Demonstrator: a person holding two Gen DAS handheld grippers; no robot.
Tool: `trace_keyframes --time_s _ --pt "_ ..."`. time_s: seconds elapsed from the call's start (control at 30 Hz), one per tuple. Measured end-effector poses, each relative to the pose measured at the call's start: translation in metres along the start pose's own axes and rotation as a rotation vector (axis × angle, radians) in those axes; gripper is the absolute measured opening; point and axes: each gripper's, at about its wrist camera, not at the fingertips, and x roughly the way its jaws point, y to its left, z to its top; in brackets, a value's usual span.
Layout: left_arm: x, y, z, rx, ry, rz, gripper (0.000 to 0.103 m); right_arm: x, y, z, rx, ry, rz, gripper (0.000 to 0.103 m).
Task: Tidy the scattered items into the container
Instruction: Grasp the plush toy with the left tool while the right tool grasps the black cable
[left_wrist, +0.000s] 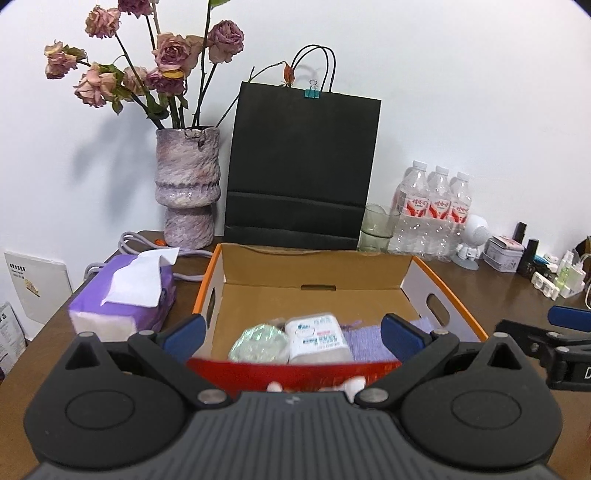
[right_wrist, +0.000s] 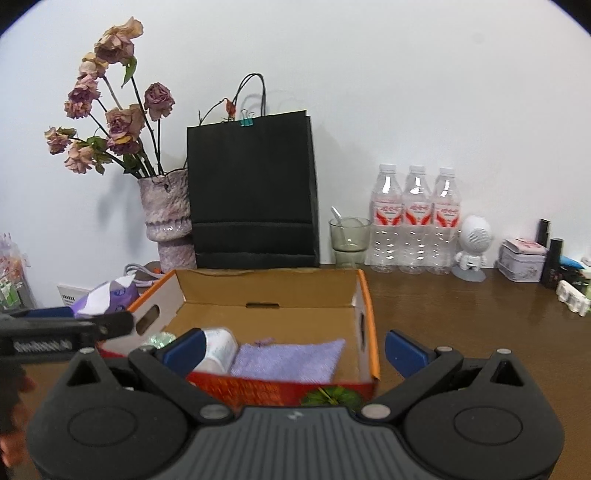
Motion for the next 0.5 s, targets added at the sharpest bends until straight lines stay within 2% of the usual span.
trace_keyframes --time_s 0.33,0.5 --pt "-0.022 0.010 -0.041 0.029 0.053 -0.012 0.103 -0.022 -0.029 -0.057 -0.031 0.084 -0.068 0.103" --pt "-0.020 -0.002 -0.067 0.055 0.093 -0.067 0.103 -0.013 -0.036 -0.085 -0.001 0.157 -0.070 0.103"
